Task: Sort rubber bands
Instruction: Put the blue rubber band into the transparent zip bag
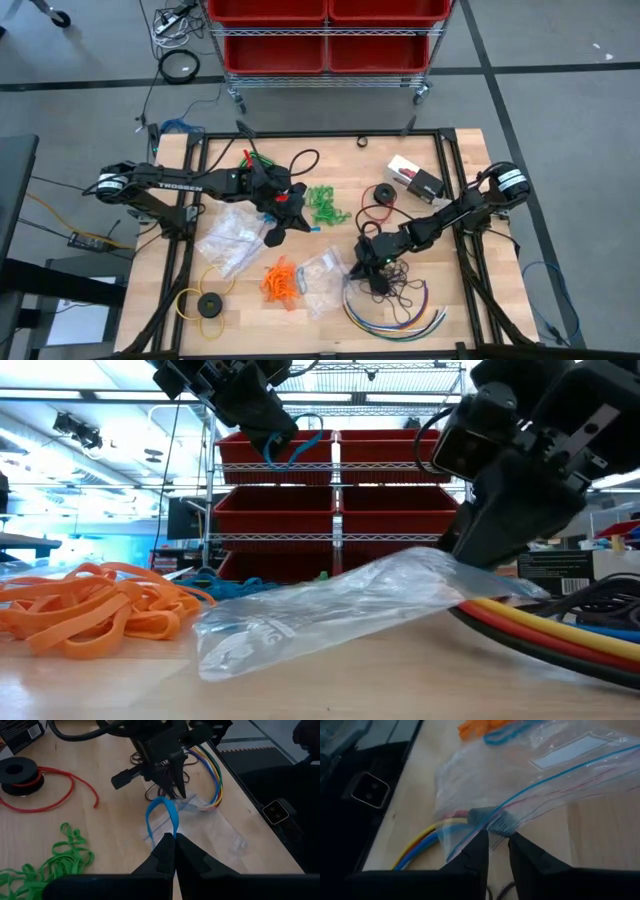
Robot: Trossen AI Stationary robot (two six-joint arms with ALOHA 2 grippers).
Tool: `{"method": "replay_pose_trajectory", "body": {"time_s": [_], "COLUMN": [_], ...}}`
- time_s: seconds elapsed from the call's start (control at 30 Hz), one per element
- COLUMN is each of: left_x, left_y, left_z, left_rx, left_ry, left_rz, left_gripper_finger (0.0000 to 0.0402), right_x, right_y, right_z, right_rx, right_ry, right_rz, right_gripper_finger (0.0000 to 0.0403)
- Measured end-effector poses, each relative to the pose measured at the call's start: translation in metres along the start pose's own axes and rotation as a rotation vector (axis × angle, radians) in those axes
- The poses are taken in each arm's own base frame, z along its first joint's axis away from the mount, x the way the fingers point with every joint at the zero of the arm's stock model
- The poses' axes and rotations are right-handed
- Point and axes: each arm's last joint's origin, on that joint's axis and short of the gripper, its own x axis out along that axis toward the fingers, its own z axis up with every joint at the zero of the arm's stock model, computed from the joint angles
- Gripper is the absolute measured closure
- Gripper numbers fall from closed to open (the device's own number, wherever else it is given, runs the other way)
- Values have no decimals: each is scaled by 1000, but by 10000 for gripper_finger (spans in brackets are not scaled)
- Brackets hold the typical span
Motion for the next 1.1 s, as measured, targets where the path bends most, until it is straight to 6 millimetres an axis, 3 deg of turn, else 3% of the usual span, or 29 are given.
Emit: {"method": "replay_pose_trajectory", "body": {"time_s": [0.33,0.57,1.1], "left_x": [0,0,0], "left_y": [0,0,0], "left_z": [0,0,1], "left_rx": [-1,0,3], "left_ry": [1,-1,-7], "left_rz": [0,1,2], "left_gripper_finger": [388,388,388], "right_x": [-7,-20,-23], "right_y": [-7,-3,-11], "right_z": [0,14,26], "right_rx": [23,14,-21], "right_ry": [55,2,-86], "right_rz": [-47,6,3], "right_gripper_finger": [349,349,351]}}
